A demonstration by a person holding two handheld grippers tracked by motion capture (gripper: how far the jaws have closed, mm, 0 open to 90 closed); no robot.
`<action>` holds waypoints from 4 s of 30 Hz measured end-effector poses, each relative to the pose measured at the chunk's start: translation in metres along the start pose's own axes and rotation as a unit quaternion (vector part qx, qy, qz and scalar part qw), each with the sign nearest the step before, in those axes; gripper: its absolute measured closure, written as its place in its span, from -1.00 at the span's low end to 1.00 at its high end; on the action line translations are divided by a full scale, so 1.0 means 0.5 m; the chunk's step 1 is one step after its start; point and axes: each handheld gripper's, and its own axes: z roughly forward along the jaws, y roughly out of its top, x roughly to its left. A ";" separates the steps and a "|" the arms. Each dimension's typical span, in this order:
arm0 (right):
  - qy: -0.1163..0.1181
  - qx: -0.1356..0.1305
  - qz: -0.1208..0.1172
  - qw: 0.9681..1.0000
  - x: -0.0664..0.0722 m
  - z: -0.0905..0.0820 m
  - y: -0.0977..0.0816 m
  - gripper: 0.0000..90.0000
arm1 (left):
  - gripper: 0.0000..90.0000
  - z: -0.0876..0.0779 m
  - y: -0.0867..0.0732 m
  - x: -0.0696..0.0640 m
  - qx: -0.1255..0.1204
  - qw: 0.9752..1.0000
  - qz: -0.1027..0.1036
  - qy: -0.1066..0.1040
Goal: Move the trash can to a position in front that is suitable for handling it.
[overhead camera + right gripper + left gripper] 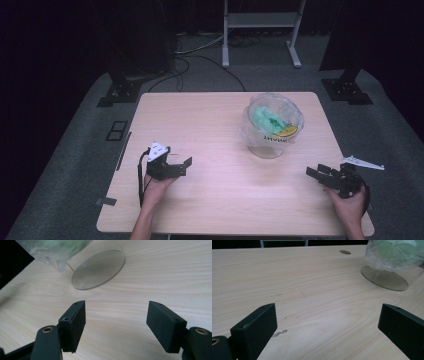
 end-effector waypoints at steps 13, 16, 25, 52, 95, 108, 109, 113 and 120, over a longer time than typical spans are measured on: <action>0.025 -0.020 0.019 0.999 0.001 -0.019 0.048 -0.32 | -0.98 -0.003 0.002 -0.006 -0.003 1.000 0.000 -0.002; 0.027 -0.025 0.019 0.999 0.002 -0.021 0.067 -0.32 | -0.98 -0.001 0.001 -0.005 -0.002 1.000 0.000 -0.002; 0.040 -0.032 0.017 0.999 0.018 -0.015 0.142 -0.33 | -0.98 -0.003 0.001 -0.001 -0.006 1.000 -0.005 -0.001; 0.025 0.009 -0.023 0.999 0.103 0.091 0.291 -0.19 | -0.98 -0.006 0.000 0.005 -0.006 1.000 -0.009 -0.004; 0.062 0.061 -0.069 0.994 0.286 0.245 0.284 -0.14 | -0.98 -0.013 -0.002 0.019 -0.009 1.000 -0.018 -0.001; 0.088 0.075 -0.083 0.990 0.364 0.293 0.278 -0.16 | -0.98 -0.012 -0.004 0.019 -0.003 1.000 -0.017 -0.007; 0.090 0.076 -0.082 0.990 0.368 0.297 0.277 -0.17 | -0.98 -0.012 -0.004 0.019 -0.003 1.000 -0.017 -0.007; 0.098 0.079 -0.087 0.988 0.384 0.308 0.272 -0.19 | -0.98 -0.011 -0.004 0.018 -0.003 1.000 -0.017 -0.009; 0.106 0.083 -0.085 0.987 0.399 0.317 0.267 -0.21 | -0.98 -0.014 -0.001 0.018 -0.005 1.000 -0.016 -0.011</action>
